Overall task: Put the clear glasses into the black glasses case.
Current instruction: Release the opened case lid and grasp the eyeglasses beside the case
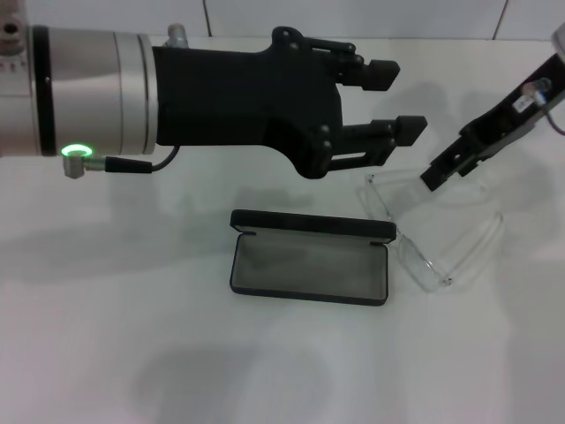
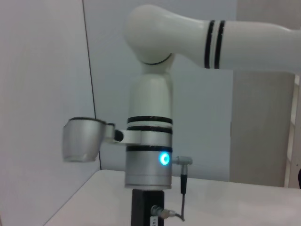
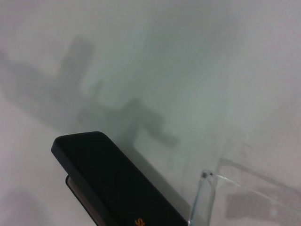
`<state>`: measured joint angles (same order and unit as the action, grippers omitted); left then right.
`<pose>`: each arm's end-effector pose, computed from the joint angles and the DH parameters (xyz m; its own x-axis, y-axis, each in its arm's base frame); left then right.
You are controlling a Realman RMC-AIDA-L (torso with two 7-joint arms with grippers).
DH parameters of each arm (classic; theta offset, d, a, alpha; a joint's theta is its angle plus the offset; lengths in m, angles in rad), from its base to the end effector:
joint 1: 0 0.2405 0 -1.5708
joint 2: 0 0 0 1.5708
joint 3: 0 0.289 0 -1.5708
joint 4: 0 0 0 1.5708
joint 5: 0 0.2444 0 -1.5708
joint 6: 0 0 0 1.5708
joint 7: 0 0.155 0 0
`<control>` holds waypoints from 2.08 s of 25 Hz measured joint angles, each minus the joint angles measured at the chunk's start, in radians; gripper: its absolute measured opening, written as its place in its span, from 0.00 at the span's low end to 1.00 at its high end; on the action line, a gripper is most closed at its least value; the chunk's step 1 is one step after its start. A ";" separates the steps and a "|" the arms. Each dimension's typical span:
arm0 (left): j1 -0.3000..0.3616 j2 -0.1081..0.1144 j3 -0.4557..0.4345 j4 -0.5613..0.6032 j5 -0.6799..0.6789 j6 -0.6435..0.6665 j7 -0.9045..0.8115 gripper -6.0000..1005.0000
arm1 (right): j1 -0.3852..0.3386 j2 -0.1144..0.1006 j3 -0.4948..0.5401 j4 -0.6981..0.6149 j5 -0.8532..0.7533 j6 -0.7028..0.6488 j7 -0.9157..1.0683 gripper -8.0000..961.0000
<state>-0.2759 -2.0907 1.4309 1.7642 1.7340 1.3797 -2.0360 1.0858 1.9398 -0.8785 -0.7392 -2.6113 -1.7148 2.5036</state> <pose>-0.0853 0.3274 0.0151 0.8888 0.0249 0.4577 0.1311 -0.9706 -0.2019 0.1522 0.4807 0.0201 0.5936 -0.7875 0.1660 -0.7567 -0.6163 -0.2179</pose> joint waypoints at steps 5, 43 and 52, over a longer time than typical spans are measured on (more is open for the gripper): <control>0.001 0.000 0.002 -0.034 -0.022 0.003 0.041 0.51 | 0.059 0.005 -0.031 0.126 -0.011 0.082 0.000 0.69; -0.026 0.011 -0.379 -0.669 -0.260 0.516 0.521 0.50 | 0.130 0.080 -0.180 0.263 -0.040 0.262 0.116 0.59; -0.035 0.012 -0.391 -0.700 -0.258 0.514 0.526 0.50 | 0.119 0.082 -0.201 0.258 -0.039 0.266 0.127 0.58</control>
<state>-0.3107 -2.0791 1.0399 1.0642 1.4760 1.8937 -1.5098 1.2053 2.0218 -1.0794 -0.4813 -2.6501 -1.4484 2.6302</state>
